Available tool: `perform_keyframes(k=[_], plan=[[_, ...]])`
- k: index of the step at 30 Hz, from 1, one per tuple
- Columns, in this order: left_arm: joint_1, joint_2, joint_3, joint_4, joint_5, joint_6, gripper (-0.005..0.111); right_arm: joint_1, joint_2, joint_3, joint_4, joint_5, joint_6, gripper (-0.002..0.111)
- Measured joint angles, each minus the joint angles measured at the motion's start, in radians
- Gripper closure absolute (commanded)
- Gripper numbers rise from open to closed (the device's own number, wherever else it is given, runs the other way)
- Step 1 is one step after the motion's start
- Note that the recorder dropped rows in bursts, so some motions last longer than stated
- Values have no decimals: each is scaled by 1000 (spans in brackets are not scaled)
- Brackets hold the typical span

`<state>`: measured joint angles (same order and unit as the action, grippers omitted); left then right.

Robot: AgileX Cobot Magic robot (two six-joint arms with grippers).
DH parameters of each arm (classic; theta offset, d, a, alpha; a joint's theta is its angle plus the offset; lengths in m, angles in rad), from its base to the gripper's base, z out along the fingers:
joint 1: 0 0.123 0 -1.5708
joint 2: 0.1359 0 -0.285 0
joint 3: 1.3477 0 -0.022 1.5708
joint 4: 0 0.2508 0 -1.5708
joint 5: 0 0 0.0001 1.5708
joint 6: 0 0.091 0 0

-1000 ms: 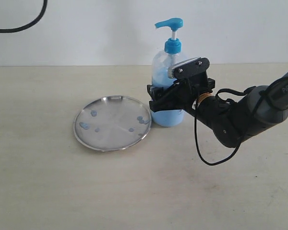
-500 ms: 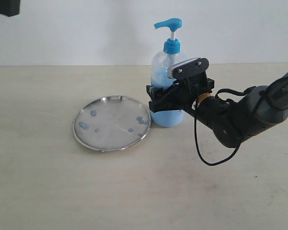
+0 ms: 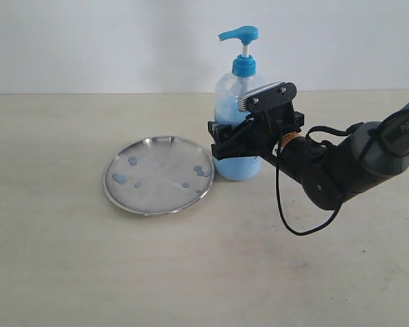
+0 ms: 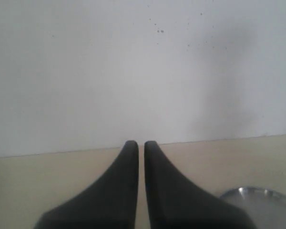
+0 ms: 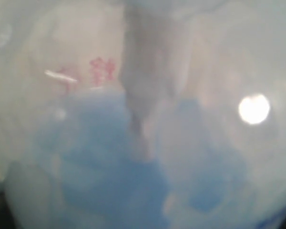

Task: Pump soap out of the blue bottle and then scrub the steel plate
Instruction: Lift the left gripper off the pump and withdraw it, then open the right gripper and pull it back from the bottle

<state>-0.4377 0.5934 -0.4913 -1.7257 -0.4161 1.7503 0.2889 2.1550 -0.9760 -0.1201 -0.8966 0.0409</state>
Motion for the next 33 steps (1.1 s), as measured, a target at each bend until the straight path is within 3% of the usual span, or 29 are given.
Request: perform_keyframes(k=[1, 3, 8, 16, 20, 22, 24, 25, 27, 28, 29, 33], plan=[[0, -41, 17, -4, 10, 4, 102, 0, 0, 0, 0, 0, 0, 21], [0, -110, 50, -6, 38, 4, 102, 0, 0, 0, 0, 12, 13, 13], [0, -272, 147, -10, 124, 40, 102, 0, 11, 2, -9, 50, 22, 13], [0, -429, 376, -10, 144, 21, 102, 0, -26, 3, -9, 84, -7, 13], [0, -436, 452, -10, 146, -89, 102, 0, -187, 3, -9, 258, -15, 13], [0, -436, 465, -12, 146, -100, 102, 0, -300, 3, -11, 462, -35, 14], [0, -436, 465, -12, 146, -100, 102, 0, -391, 3, -17, 652, -41, 28], [0, -436, 465, -12, 146, -100, 102, 0, -441, 3, -17, 740, -41, 42], [0, -436, 465, -12, 146, -100, 102, 0, -527, 3, -19, 874, -41, 86], [0, -436, 465, -12, 146, -100, 102, 0, -572, 3, -19, 929, -41, 101], [0, -436, 465, -12, 146, -100, 102, 0, -598, 3, -19, 954, -41, 108], [0, -436, 465, -12, 146, -100, 102, 0, -737, 6, -19, 1080, -41, 107]])
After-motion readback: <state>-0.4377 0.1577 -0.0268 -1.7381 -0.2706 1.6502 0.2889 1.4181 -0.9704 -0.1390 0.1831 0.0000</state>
